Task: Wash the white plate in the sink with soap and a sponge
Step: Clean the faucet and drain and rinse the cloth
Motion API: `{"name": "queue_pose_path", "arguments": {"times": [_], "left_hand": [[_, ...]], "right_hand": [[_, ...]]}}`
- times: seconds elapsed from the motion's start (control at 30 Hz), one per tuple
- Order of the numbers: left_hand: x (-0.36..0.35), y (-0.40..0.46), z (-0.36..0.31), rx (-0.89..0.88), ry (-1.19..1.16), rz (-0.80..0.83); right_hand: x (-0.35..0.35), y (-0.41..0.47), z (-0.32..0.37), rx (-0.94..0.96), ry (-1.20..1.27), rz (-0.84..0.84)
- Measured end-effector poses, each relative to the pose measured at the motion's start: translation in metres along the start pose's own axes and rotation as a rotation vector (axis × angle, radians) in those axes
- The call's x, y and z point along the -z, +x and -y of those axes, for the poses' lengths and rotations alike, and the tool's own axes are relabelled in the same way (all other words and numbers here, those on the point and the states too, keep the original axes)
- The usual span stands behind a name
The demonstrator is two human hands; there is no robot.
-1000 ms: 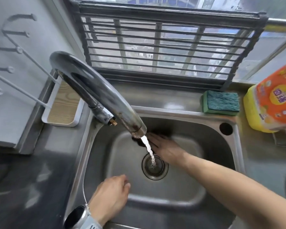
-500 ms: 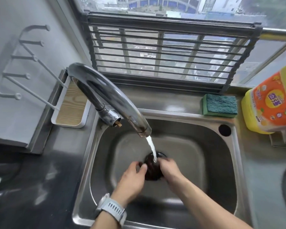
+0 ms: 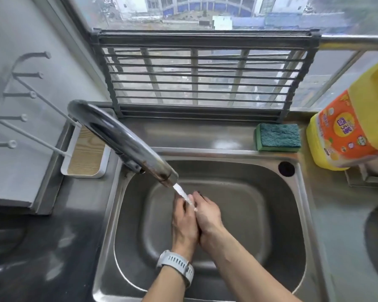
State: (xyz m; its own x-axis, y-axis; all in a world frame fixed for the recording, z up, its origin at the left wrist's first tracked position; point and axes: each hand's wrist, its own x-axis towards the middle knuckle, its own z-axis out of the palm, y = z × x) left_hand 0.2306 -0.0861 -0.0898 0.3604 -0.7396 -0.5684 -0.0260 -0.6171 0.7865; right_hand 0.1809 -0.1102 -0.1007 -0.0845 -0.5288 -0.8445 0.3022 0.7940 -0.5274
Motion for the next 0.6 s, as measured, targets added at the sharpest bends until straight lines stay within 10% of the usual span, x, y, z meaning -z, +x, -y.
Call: {"name": "queue_pose_path", "arguments": {"times": [0.6], "left_hand": [[-0.016, -0.004, 0.02, 0.452, -0.173, -0.043]], "right_hand": [[0.012, 0.013, -0.026, -0.076, -0.588, -0.204]]}}
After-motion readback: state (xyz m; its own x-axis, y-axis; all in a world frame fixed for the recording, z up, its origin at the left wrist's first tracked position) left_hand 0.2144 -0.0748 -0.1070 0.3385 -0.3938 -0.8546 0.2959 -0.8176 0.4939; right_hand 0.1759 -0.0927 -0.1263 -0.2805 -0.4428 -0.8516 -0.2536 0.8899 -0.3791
